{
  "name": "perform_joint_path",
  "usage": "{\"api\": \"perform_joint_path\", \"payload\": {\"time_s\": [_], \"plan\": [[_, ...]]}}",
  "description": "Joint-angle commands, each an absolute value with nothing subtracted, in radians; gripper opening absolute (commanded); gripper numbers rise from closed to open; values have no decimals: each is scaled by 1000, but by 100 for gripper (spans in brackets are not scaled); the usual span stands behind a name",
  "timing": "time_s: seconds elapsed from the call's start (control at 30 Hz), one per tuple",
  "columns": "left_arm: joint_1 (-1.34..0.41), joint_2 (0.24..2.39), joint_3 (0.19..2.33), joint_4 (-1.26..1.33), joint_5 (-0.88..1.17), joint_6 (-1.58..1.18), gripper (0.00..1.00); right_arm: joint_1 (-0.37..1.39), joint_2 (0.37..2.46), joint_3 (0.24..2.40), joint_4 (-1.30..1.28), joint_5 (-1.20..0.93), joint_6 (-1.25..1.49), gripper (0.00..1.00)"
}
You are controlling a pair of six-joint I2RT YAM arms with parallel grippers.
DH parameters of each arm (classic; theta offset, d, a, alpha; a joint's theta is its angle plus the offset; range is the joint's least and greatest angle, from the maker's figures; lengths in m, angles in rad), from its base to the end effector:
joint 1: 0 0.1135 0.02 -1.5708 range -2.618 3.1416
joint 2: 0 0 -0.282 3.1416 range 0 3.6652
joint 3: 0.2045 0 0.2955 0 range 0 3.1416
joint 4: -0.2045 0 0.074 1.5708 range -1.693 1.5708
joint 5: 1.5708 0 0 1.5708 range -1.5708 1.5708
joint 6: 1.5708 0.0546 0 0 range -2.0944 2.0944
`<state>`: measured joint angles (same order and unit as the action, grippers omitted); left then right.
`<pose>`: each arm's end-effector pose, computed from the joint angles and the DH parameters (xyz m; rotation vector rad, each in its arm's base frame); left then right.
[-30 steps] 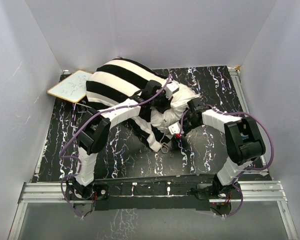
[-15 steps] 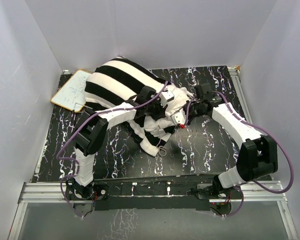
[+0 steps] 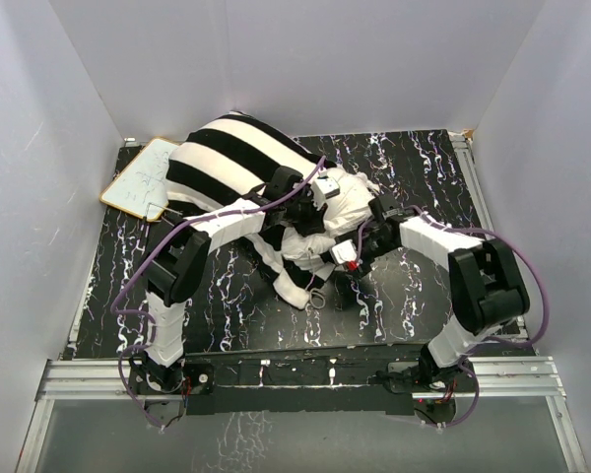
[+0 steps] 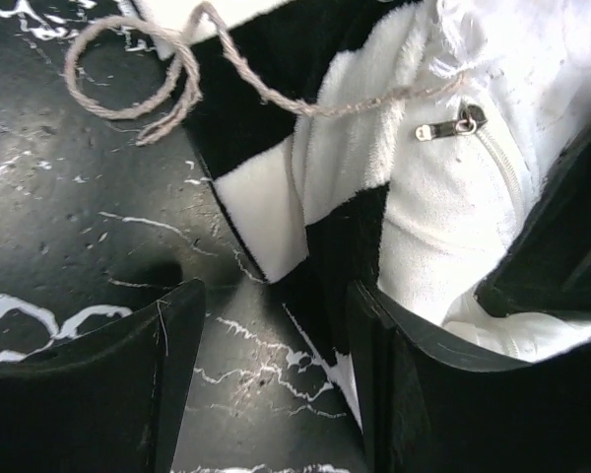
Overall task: Put the pillow into the pillowcase
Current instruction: Stuff the pillow into the pillowcase.
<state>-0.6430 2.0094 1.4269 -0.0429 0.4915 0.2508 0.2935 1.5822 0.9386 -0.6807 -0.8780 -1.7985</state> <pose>0.3954 -0.3285 0.1882 1.2019 1.8568 -0.7583 0.2915 0.1320 0.1643 -2.0622 1.0390 0.5950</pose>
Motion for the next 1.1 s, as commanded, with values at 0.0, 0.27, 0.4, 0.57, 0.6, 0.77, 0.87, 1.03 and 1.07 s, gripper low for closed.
{"api": "perform_joint_path", "payload": {"time_s": [0.0,0.27,0.4,0.57,0.6,0.77,0.87,1.03,1.07], "plan": [[-604,2015,1369,-241,461,260,0,319,1652,1022,-608,-931,-1756,59],[-604,2010,1362,-205,527,231,0,375,1682,972,-408,-858,-1634,66],[-604,2010,1359,-205,540,233,0,440,1793,1050,-480,-773,-1662,55],[-601,1996,1328,-187,552,238,0,483,1882,1115,-538,-701,-1673,33],[-600,1994,1325,-186,556,238,0,484,1883,1123,-529,-706,-1648,33],[-600,1982,1309,-175,571,238,0,483,1875,1127,-433,-737,-1511,29],[-599,1969,1300,-193,553,263,0,489,1897,1177,-625,-740,-1590,8],[-589,1935,1208,-170,452,317,0,494,1790,1087,-899,-654,-1823,8],[-586,1932,1189,-151,441,319,0,497,1760,1067,-935,-635,-1849,8]]}}
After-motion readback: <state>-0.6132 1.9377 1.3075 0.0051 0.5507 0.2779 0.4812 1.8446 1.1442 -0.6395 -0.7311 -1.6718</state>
